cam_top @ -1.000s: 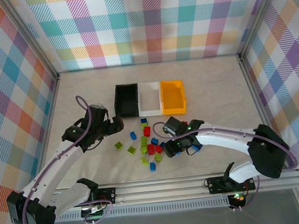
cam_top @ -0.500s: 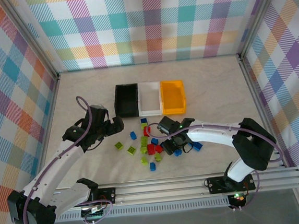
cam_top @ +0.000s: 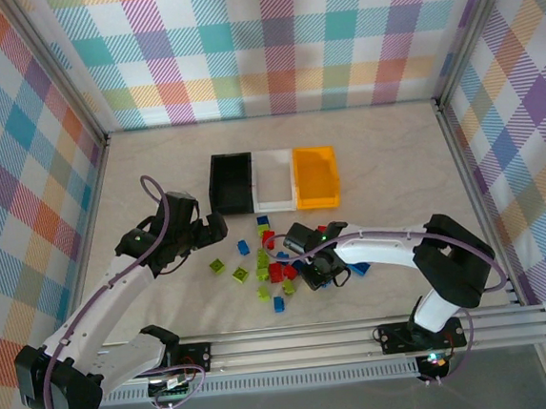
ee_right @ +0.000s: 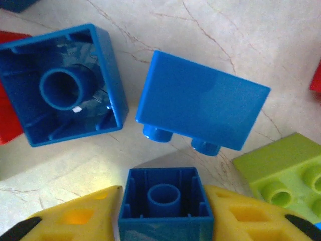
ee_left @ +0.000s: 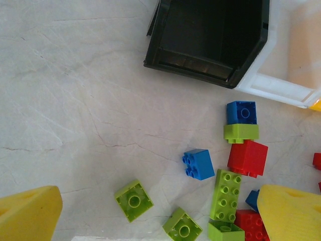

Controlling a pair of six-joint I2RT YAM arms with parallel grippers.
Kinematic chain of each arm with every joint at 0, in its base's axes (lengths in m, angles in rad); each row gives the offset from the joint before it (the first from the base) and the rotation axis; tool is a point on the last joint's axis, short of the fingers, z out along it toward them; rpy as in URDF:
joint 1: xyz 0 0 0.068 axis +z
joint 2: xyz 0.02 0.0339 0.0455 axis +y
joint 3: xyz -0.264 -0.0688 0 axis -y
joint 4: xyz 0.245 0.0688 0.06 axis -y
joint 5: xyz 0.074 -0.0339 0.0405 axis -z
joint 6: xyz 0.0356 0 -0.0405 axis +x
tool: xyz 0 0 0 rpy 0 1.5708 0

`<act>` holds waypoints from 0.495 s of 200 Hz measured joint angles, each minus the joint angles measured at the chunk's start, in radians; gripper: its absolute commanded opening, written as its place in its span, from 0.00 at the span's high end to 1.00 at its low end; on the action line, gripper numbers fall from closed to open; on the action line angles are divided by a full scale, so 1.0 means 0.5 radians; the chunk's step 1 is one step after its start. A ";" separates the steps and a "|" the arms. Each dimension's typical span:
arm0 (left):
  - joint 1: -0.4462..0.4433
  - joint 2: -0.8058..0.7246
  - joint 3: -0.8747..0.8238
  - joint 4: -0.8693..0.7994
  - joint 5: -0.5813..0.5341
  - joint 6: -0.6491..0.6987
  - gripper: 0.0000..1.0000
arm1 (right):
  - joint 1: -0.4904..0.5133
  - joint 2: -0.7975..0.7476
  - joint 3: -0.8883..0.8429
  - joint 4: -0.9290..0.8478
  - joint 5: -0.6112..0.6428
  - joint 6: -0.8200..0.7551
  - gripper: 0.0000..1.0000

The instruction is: Sort the legos into containers by color

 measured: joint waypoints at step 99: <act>0.005 -0.057 -0.066 0.068 0.021 -0.054 0.00 | -0.201 -0.281 0.282 -0.074 0.084 -0.053 0.80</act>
